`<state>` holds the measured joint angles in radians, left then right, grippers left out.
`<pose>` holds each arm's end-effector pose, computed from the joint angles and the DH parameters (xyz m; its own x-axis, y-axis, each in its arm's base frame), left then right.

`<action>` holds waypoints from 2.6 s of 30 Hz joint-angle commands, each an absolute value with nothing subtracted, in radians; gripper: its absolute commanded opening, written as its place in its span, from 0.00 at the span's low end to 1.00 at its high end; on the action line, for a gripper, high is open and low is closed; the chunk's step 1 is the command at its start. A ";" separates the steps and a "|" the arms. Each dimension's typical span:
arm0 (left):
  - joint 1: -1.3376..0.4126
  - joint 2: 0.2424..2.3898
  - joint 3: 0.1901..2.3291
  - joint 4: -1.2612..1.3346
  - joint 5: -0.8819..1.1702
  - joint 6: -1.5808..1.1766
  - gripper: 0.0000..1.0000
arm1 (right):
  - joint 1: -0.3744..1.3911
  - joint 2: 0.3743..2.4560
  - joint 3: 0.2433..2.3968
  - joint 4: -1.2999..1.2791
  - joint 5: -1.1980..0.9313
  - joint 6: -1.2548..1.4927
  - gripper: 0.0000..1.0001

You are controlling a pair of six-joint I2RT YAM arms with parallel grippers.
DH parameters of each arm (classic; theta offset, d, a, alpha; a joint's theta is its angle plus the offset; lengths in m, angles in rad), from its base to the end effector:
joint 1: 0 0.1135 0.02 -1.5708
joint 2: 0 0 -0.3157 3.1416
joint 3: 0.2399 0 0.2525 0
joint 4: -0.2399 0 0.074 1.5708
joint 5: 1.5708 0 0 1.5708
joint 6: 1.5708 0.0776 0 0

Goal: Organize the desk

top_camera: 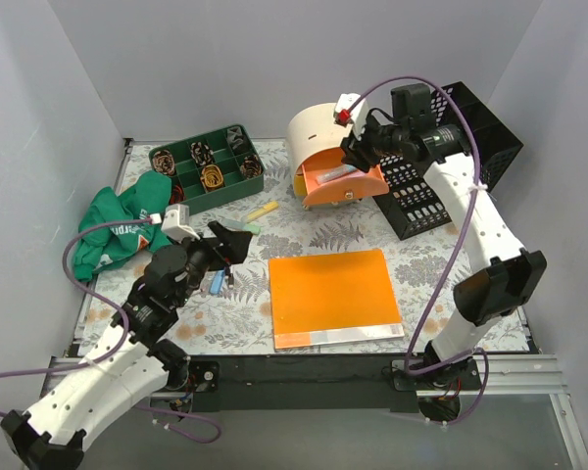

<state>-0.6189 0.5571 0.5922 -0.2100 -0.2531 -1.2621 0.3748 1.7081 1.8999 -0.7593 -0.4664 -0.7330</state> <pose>0.1269 -0.0665 0.3230 -0.3868 -0.8569 -0.3407 -0.0254 0.3792 -0.9250 0.3719 0.1838 0.4548 0.0831 -0.6095 -0.7884 -0.8399 0.3829 -0.3846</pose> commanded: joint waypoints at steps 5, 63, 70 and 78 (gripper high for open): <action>-0.615 0.808 0.655 -0.296 -0.273 -1.606 0.95 | 0.339 1.340 1.509 -0.480 -0.436 -0.465 0.73; -0.296 2.086 1.597 -0.905 -0.258 -1.990 0.39 | 0.117 0.936 0.917 -0.242 -0.759 -0.336 0.81; -0.296 2.060 1.574 -0.923 -0.258 -1.910 0.40 | 0.118 0.928 0.919 -0.244 -0.755 -0.337 0.81; -0.295 2.006 1.516 -0.888 -0.259 -1.885 0.51 | 0.118 0.927 0.916 -0.245 -0.755 -0.339 0.81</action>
